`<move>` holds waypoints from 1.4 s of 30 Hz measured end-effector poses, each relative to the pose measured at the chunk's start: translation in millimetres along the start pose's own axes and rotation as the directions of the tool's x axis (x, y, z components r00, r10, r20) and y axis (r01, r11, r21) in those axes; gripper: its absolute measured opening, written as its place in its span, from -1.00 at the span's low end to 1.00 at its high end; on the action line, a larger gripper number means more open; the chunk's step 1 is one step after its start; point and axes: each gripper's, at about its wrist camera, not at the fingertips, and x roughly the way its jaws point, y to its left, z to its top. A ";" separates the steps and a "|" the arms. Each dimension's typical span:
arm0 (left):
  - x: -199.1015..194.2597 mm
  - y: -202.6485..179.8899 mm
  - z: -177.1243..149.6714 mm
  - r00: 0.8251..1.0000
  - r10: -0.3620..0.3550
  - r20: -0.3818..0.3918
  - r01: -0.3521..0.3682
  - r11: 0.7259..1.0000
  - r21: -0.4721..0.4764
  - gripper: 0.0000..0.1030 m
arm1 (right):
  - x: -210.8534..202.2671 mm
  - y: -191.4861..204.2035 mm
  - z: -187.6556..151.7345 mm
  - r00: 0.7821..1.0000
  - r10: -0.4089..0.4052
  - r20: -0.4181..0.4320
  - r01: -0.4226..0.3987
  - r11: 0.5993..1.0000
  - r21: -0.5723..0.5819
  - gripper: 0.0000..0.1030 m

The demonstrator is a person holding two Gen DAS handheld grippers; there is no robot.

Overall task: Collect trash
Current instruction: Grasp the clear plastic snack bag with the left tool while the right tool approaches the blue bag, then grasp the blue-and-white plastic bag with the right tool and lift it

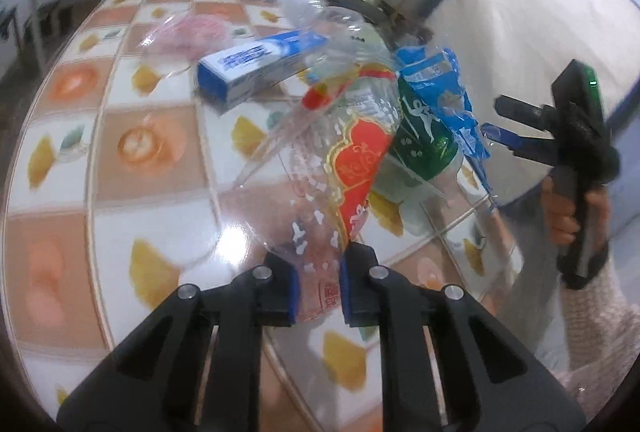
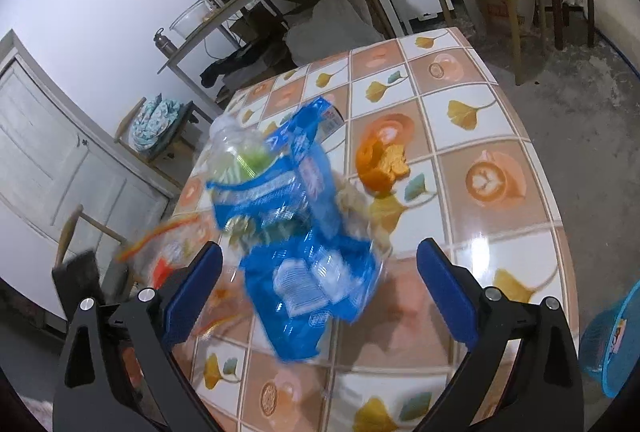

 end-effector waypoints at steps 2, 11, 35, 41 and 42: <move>-4.2 5.1 -8.1 1.000 -0.008 0.000 0.008 0.999 -0.042 -0.75 | 11.1 -3.2 8.3 1.000 -0.005 -0.022 0.005 1.000 -0.003 0.77; -1.1 8.5 -40.8 0.999 -0.039 -0.035 0.034 0.988 -0.153 -0.75 | 55.6 -2.0 12.7 0.987 -0.103 -0.126 0.098 0.994 -0.046 -0.39; 22.2 18.7 -40.9 0.996 -0.052 -0.073 0.036 0.977 -0.210 -0.75 | -49.0 -4.9 -34.8 1.000 0.003 0.027 -0.002 1.000 -0.009 0.41; 26.4 23.9 -46.5 0.995 -0.063 -0.075 0.043 0.968 -0.247 -0.75 | 14.1 13.7 1.1 0.999 -0.014 -0.051 0.004 0.984 -0.180 0.67; 26.5 24.1 -46.9 0.995 -0.064 -0.074 0.043 0.968 -0.249 -0.75 | 26.4 11.5 5.6 0.997 -0.015 -0.076 0.001 0.983 -0.185 0.67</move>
